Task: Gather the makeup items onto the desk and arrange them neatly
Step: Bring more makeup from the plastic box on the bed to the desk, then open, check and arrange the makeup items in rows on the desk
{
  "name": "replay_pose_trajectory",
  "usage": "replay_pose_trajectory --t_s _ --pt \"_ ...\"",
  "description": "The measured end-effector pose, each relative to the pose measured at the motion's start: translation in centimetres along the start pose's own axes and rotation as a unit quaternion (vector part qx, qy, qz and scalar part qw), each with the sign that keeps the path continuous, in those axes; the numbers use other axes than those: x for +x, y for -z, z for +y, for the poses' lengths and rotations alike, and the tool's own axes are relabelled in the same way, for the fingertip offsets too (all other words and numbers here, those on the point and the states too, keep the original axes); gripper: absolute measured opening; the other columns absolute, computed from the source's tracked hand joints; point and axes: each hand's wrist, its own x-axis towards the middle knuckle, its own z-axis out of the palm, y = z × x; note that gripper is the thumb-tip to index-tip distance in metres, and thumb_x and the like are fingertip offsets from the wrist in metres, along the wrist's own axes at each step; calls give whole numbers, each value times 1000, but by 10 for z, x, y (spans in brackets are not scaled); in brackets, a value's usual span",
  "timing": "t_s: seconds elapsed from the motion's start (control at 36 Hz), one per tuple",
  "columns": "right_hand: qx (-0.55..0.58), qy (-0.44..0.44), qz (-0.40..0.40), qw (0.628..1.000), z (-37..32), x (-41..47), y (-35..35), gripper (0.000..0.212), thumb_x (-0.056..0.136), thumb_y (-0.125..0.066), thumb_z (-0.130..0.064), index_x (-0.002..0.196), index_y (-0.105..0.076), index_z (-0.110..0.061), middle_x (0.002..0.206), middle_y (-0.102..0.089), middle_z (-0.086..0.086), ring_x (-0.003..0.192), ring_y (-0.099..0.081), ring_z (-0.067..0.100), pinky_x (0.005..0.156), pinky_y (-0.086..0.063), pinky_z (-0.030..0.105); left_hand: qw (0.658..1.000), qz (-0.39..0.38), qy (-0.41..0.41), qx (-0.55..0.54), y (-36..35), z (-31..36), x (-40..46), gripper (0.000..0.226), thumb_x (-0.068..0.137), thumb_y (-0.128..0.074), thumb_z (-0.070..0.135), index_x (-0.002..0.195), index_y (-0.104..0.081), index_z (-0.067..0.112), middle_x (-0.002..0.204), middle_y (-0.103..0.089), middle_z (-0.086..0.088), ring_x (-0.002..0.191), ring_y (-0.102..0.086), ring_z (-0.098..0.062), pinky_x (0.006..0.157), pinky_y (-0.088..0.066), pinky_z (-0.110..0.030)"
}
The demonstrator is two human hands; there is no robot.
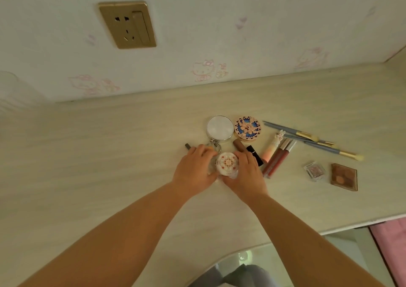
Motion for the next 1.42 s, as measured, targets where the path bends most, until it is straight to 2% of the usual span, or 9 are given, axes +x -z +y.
replay_pose_trajectory --t_s 0.11,0.44,0.58,0.75,0.86,1.06,1.25,1.33,1.42 --pt "2 -4 4 1000 0 3 1 68 69 -78 -34 125 -49 -11 149 -31 -5 134 -33 14 106 -34 31 1000 -5 -9 8 -1 1 4 57 81 -63 33 134 -46 21 126 -46 0 114 -43 -23 95 -40 -34" --pt "5 -23 35 999 -6 6 -4 75 63 -82 -33 125 -50 -4 137 -45 10 128 -42 26 102 -40 39 1000 3 -16 -4 -1 -5 13 55 81 -66 36 131 -47 23 122 -47 1 113 -42 -20 93 -39 -31" --pt "20 -56 50 997 -8 5 -8 78 60 -83 -31 121 -48 3 130 -50 15 123 -46 30 95 -36 29 1000 17 -20 -8 -2 -8 14 55 79 -68 41 128 -51 20 118 -49 0 110 -44 -20 89 -41 -31" --pt "32 -69 18 997 -7 9 -4 67 63 -81 -29 118 -50 -8 120 -52 6 116 -44 23 91 -33 24 998 9 -62 8 4 -6 16 60 81 -66 38 135 -45 22 129 -46 2 114 -42 -21 92 -40 -33" --pt "45 -52 -6 998 -4 12 -1 66 65 -81 -28 122 -51 -13 120 -54 2 117 -45 21 96 -32 25 994 -25 -107 22 8 -5 21 64 84 -64 34 141 -38 23 142 -40 6 123 -36 -20 98 -37 -34" --pt "114 -55 -23 992 -3 12 1 74 64 -82 -28 127 -42 -20 119 -53 -3 111 -51 17 93 -47 38 994 -45 -99 16 9 -6 25 66 86 -62 35 143 -33 20 144 -39 2 126 -34 -19 101 -34 -35" --pt "224 -73 -34 971 -20 13 4 72 71 -77 -14 132 -38 -23 110 -49 -12 97 -51 4 84 -43 22 994 2 -22 -109 11 -8 13 65 86 -62 36 142 -35 20 137 -44 -2 123 -38 -19 100 -34 -30" --pt "258 -87 -14 962 -31 15 1 65 72 -77 -18 126 -42 -23 107 -51 -14 101 -50 3 87 -44 23 972 30 45 -227 14 -7 8 61 85 -64 35 138 -41 18 131 -51 -2 120 -48 -19 100 -39 -32" --pt "304 -91 -7 948 -40 19 -3 61 69 -80 -20 117 -44 -26 105 -53 -18 102 -54 5 85 -45 22 942 47 110 -313 22 -6 2 58 88 -60 37 139 -40 17 129 -55 0 115 -53 -17 93 -39 -23"
